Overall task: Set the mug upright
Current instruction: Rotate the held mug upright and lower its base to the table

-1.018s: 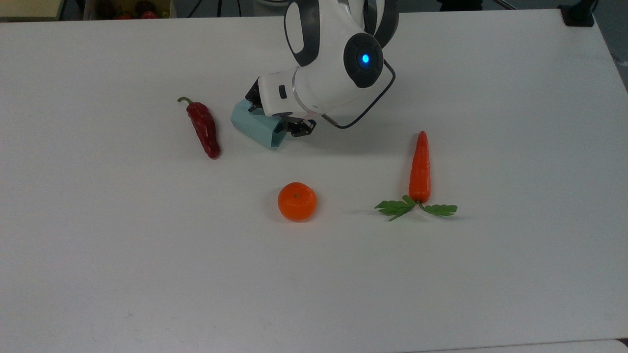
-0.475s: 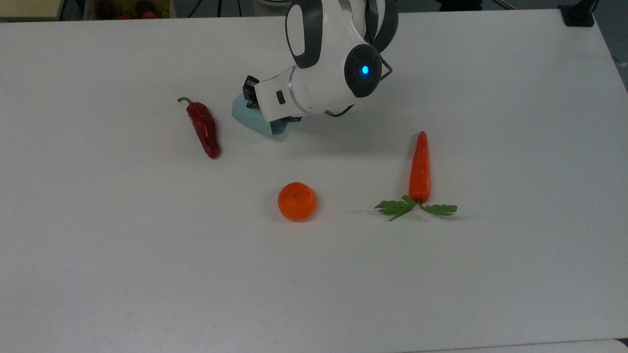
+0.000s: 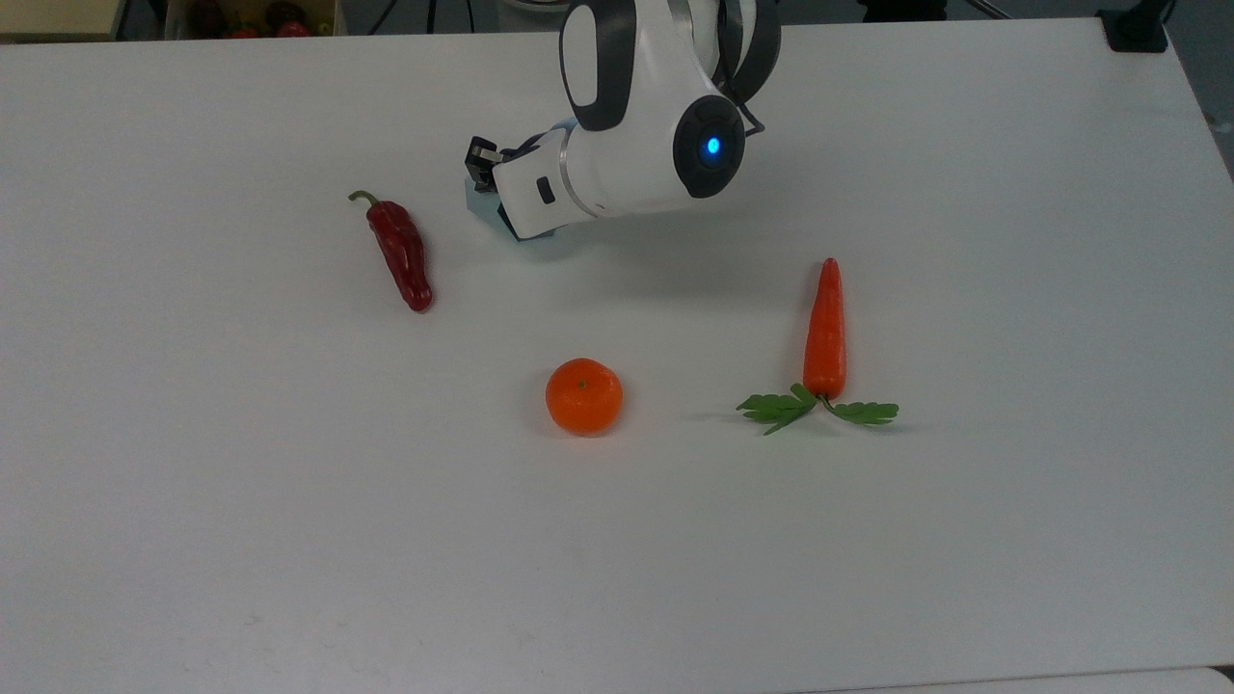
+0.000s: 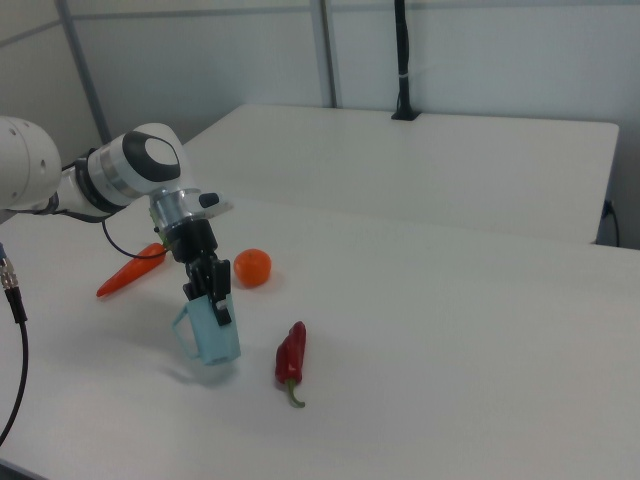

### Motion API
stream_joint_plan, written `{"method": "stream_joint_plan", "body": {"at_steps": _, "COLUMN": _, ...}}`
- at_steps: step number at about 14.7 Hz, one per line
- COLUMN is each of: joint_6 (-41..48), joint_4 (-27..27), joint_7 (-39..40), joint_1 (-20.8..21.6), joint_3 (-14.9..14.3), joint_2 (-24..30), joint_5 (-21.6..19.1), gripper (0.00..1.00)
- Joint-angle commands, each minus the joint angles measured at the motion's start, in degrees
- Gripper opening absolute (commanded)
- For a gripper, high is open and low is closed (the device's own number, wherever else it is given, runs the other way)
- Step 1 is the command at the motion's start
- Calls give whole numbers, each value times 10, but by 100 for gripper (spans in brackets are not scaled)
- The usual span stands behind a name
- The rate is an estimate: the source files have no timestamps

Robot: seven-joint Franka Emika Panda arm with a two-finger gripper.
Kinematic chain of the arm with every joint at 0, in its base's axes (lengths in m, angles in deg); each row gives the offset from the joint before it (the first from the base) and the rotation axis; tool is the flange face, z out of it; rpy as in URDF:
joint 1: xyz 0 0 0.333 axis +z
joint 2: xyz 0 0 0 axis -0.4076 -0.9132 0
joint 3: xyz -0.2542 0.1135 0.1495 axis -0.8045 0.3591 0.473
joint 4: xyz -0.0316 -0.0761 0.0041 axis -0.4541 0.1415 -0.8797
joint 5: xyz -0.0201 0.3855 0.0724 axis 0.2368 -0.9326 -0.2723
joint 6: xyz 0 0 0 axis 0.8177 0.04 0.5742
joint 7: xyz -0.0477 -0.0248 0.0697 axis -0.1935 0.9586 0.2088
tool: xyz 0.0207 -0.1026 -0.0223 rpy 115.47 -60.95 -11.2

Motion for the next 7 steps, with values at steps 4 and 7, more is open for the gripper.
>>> {"method": "stream_joint_plan", "body": {"at_steps": 4, "joint_6": -114, "joint_4": 5, "joint_7": 73, "joint_1": -4, "joint_3": 0, "joint_2": 48, "joint_5": -96, "gripper": 0}}
{"method": "stream_joint_plan", "body": {"at_steps": 7, "joint_6": -184, "joint_4": -4, "joint_7": 184, "joint_1": -4, "joint_3": 1, "joint_2": 61, "joint_5": -152, "gripper": 0}}
